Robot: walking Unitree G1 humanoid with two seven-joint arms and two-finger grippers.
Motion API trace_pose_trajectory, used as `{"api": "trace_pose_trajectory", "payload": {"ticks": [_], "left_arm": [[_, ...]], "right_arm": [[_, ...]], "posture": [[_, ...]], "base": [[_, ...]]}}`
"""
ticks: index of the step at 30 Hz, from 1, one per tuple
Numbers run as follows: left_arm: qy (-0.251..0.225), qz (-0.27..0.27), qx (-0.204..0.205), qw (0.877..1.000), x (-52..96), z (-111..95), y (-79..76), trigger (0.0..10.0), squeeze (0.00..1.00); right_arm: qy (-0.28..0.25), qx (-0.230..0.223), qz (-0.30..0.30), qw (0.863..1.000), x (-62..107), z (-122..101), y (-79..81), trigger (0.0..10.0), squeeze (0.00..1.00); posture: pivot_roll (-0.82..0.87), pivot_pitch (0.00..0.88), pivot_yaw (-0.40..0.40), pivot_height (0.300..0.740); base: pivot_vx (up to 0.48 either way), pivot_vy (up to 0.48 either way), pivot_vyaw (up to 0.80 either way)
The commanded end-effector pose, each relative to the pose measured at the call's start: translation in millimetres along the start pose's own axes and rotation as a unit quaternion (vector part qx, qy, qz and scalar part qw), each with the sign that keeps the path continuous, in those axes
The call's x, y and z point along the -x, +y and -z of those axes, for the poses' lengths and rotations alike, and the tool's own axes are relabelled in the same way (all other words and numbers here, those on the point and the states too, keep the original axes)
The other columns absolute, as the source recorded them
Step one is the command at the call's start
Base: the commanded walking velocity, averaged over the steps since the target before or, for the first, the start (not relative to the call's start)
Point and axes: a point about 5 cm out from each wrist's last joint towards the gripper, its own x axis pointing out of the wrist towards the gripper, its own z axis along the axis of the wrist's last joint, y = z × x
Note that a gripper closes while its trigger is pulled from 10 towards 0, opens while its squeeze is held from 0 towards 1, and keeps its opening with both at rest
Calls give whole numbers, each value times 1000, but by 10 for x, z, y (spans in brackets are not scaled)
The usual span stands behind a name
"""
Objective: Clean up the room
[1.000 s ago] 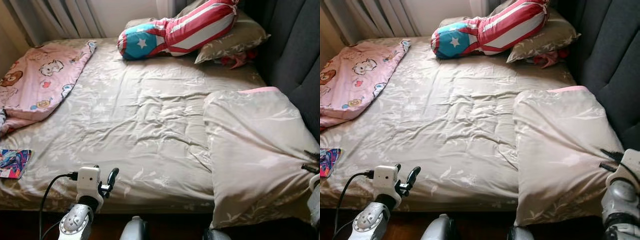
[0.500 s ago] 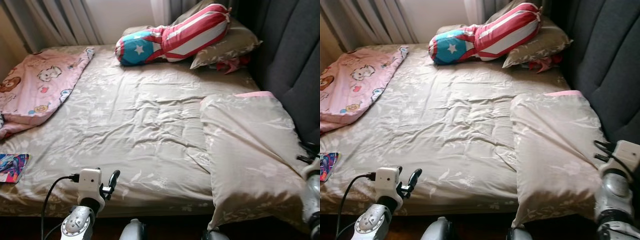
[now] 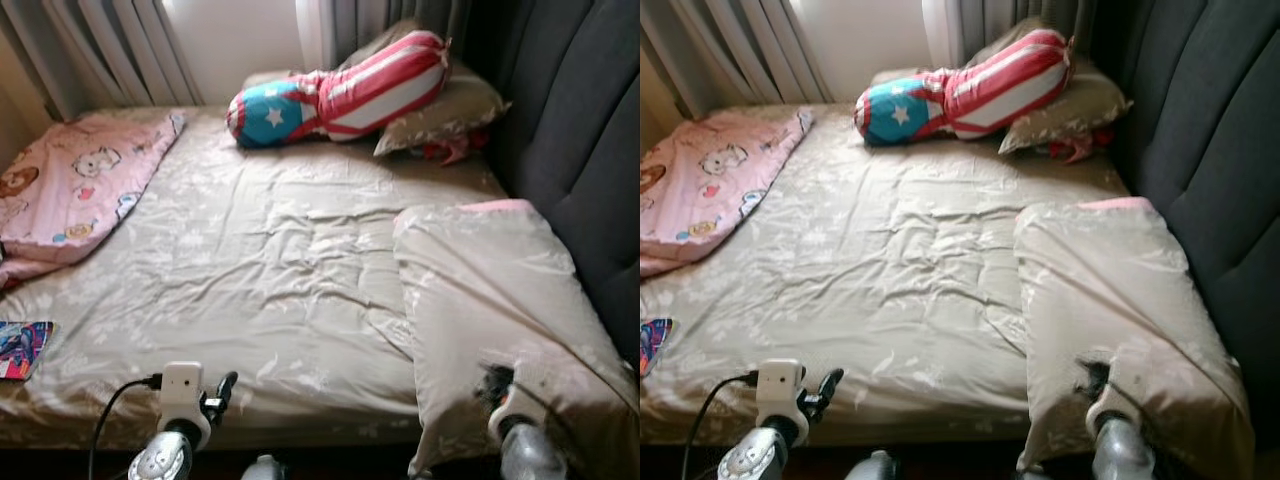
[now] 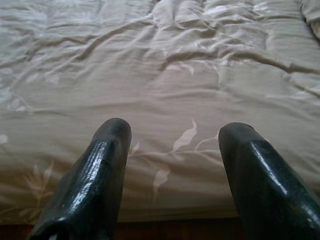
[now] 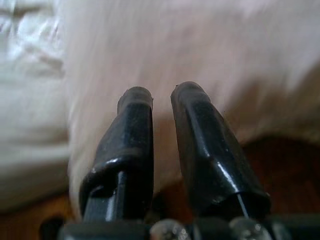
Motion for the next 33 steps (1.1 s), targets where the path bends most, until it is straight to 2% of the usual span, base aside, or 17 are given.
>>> {"api": "trace_pose_trajectory", "payload": {"ticks": [1,3,5,8,16,18,20,27,33], "left_arm": [[10,-9,3,1000,-14,39,38,10000,0],[25,-12,5,1000,-35,84,47,10000,0],[59,-12,-3,998,-36,200,50,10000,0],[92,-16,-8,996,-13,310,70,10000,0],[145,-25,-11,989,-4,445,77,10000,0],[171,-37,-8,984,27,527,71,10000,0],[192,-32,-21,981,73,605,58,10000,0],[209,-33,-24,977,142,699,50,10000,0],[210,-19,-31,977,102,679,-20,10000,0]], "right_arm": [[11,4,-6,1000,1,34,41,10000,0],[25,6,-12,1000,19,107,80,10000,0],[51,21,-19,998,47,221,129,10000,0],[62,23,-15,998,57,260,132,10000,0],[80,29,-27,996,70,320,193,10000,0],[97,47,-42,993,91,386,241,10000,0],[108,35,-35,993,121,458,249,10000,0],[130,47,-33,990,188,596,230,10000,0],[137,57,-24,989,202,616,153,10000,0]], "posture": [[17,20,25,740],[19,12,24,740],[20,0,28,740],[18,0,27,740],[19,0,29,740],[23,0,31,740],[9,0,32,740],[0,0,28,740],[6,0,7,740]], "base": [[0,0,0],[0,0,0],[0,0,0],[0,0,0],[0,0,0],[0,0,0],[0,0,0],[0,0,0],[0,0,0]]}}
